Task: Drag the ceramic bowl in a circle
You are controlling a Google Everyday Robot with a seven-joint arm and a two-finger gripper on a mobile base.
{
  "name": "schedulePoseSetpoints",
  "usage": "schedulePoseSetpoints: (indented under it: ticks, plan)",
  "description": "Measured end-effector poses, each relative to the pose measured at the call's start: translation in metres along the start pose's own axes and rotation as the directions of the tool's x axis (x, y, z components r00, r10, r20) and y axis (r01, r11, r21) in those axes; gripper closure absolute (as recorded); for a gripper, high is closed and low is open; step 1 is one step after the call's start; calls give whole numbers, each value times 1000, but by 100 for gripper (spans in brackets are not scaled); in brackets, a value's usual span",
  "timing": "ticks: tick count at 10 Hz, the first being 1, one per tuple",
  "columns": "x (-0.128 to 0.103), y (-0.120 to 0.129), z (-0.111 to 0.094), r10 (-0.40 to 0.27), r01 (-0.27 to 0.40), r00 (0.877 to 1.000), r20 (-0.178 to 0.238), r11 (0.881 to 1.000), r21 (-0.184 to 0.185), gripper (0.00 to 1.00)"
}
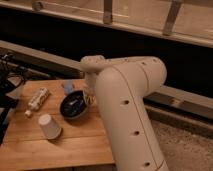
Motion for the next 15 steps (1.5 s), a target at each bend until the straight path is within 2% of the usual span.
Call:
schedulePoseSetpoints:
  ticks: [2, 5, 8, 10, 11, 13, 15]
  plan:
    - [-1, 9, 1, -1, 1, 1000, -1, 1000, 5, 75]
    - [4, -5, 0, 2, -2, 1000, 3, 1000, 12, 75]
    - [1, 10, -1, -7, 7, 1000, 8, 1000, 12, 75]
    - [4, 2, -1, -1, 0, 1000, 11, 1000, 19, 75]
    - [4, -3, -2, 5, -5, 1000, 16, 1000, 17, 78]
    - [3, -1, -3, 9, -9, 1000, 24, 1000, 16, 94]
    - [4, -1, -2, 8, -8, 1000, 25, 1000, 20, 95]
